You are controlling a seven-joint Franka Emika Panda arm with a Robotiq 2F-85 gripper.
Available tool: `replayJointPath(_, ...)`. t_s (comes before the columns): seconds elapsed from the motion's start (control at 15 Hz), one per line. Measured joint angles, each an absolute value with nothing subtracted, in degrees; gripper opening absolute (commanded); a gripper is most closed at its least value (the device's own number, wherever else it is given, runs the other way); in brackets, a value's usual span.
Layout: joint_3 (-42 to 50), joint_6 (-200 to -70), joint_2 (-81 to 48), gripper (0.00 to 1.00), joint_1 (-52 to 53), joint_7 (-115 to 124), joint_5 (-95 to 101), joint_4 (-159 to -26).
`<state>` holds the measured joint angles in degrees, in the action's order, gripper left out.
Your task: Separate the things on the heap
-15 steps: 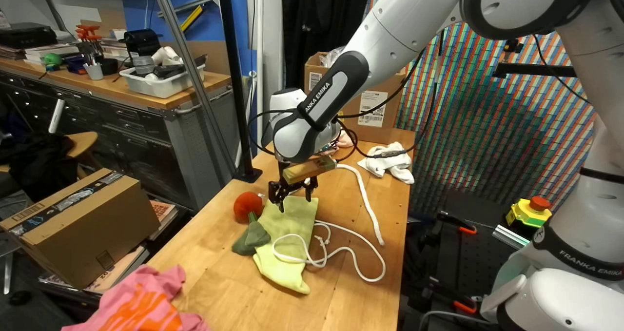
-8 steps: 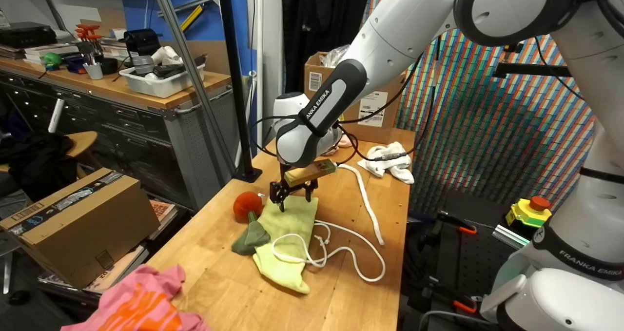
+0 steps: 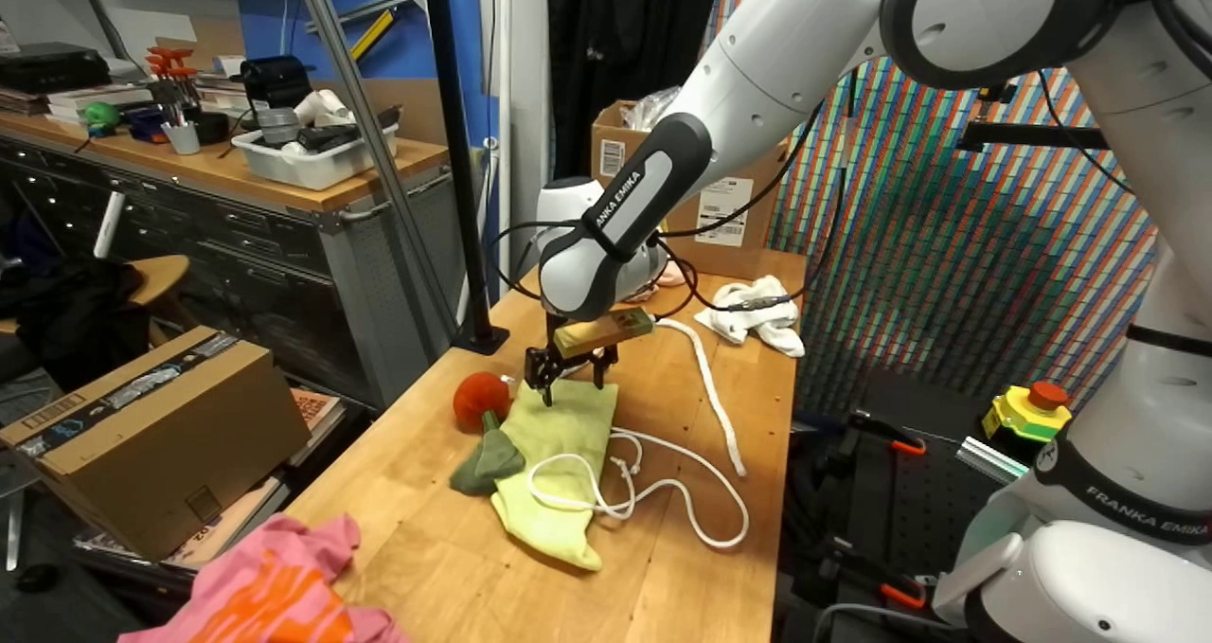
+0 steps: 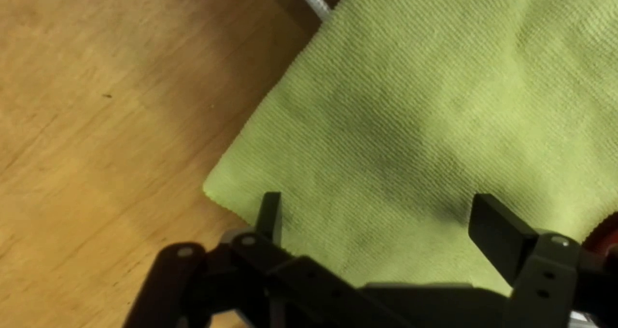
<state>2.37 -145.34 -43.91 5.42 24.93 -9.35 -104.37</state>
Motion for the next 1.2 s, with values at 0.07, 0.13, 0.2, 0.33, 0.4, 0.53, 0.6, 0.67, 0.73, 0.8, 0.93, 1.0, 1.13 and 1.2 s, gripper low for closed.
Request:
replayJointPath(0.07, 2.24, -145.37, -44.1, 1.0, 5.1, 24.66, -9.82, -104.36)
replayJointPath(0.13, 2.07, -145.37, -44.38, 1.0, 4.73, 24.29, -10.35, -104.34)
replayJointPath(0.2, 1.86, -145.37, -44.71, 1.0, 4.33, 23.94, -10.7, -104.23)
replayJointPath(0.33, 1.45, -145.35, -45.16, 1.0, 3.63, 23.32, -11.17, -103.99)
replayJointPath(0.4, 1.29, -145.33, -45.22, 1.0, 3.4, 23.05, -11.41, -103.94)
replayJointPath(0.53, 1.11, -145.31, -45.24, 0.74, 3.17, 22.68, -11.62, -103.94)
replayJointPath(0.6, 1.08, -145.31, -45.23, 0.68, 3.14, 22.54, -11.63, -103.93)
replayJointPath(0.67, 1.03, -145.31, -45.22, 0.59, 3.13, 22.39, -11.64, -103.82)
replayJointPath(0.73, 0.94, -145.31, -45.17, 0.52, 3.13, 22.28, -11.64, -103.66)
replayJointPath(0.8, 0.81, -145.31, -45.16, 0.45, 3.13, 22.21, -11.64, -103.49)
replayJointPath(0.93, 0.49, -145.31, -45.16, 0.29, 3.14, 22.14, -11.64, -103.13)
replayJointPath(1.0, 0.35, -145.31, -45.15, 0.22, 3.14, 22.12, -11.64, -102.99)
replayJointPath(1.13, 0.08, -145.29, -45.16, 0.09, 3.16, 22.06, -11.64, -102.73)
replayJointPath(1.2, -0.06, -145.2, -45.16, 0.06, 3.17, 22.01, -11.64, -102.58)
